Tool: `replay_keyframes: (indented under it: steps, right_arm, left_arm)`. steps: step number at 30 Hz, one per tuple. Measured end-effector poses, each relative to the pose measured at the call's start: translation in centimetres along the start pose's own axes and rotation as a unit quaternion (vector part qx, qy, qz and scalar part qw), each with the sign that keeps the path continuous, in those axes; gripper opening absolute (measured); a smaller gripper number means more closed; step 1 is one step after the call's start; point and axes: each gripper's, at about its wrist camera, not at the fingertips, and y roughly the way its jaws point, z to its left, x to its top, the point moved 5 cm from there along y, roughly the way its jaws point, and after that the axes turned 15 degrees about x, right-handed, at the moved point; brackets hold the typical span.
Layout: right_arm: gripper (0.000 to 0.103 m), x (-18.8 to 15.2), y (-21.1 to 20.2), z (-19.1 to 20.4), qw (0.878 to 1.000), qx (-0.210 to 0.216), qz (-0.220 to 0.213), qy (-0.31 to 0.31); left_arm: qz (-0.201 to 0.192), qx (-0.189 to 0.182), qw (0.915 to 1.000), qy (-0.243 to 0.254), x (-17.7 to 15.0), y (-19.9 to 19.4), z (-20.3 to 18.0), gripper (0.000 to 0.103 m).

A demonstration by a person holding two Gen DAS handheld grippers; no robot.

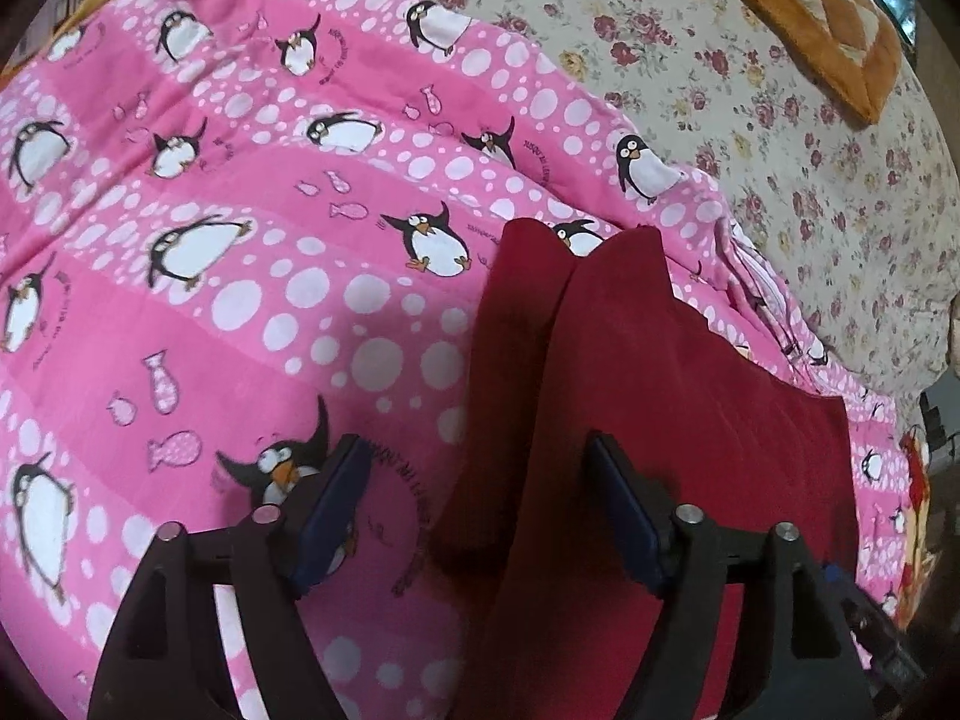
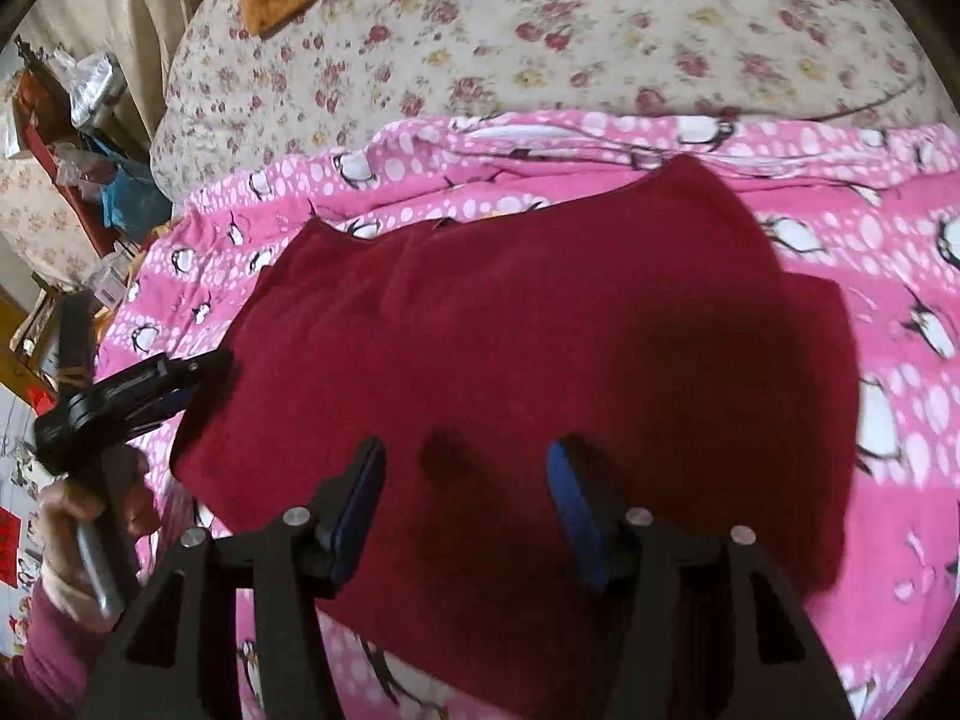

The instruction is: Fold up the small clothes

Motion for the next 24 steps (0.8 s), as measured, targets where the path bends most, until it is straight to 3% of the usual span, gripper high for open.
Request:
replay_keyframes:
  steps: [5,9,12,13,15,16,17,20,24]
  right_arm:
    - [0.070,-0.7,-0.1,-0.8,1.000,0.014,-0.013,0.015]
    - [0.077,-1.1,0.3,0.0,1.000,0.006,-0.019,-0.016]
    - [0.080,-1.2,0.3,0.3,0.999,0.007,-0.017,-0.031]
    - [0.081,-1.2,0.3,0.3,0.999,0.011,-0.018,-0.032]
    - [0.081,-1.2,0.1,0.0,0.999,0.025,-0.027,-0.026]
    - [0.081,-1.2,0.0,-0.1,0.999,0.030,-0.031,-0.024]
    - [0.081,-1.2,-0.1,-0.2,0.999,0.036,-0.035,-0.020]
    - [0.081,-0.5,-0.4,-0.6,0.997,0.054,-0.048,0.002]
    - [0.081,0.1,-0.7,-1.1,0.996,0.065,-0.055,0.004]
  left_arm:
    - [0.009,-0.009,0.9999,0.010,0.2,0.9,-1.0,0.079]
    - [0.014,0.001,0.9993,0.034,0.3,1.3,-1.8,0.083]
    - [0.023,-0.011,0.9991,0.033,0.6,1.5,-1.8,0.083]
    - [0.025,-0.016,0.9991,0.031,0.7,1.5,-1.8,0.079]
    - [0.027,-0.028,0.9988,0.032,0.7,1.3,-1.9,0.054]
    - [0.034,-0.045,0.9978,0.036,0.6,1.2,-2.2,0.025]
    - [0.046,-0.067,0.9960,0.037,0.3,1.0,-2.7,0.016]
    - [0.030,-0.054,0.9961,0.064,0.1,0.2,-3.6,0.006]
    - [0.038,-0.073,0.9954,0.049,0.3,0.1,-3.2,0.005]
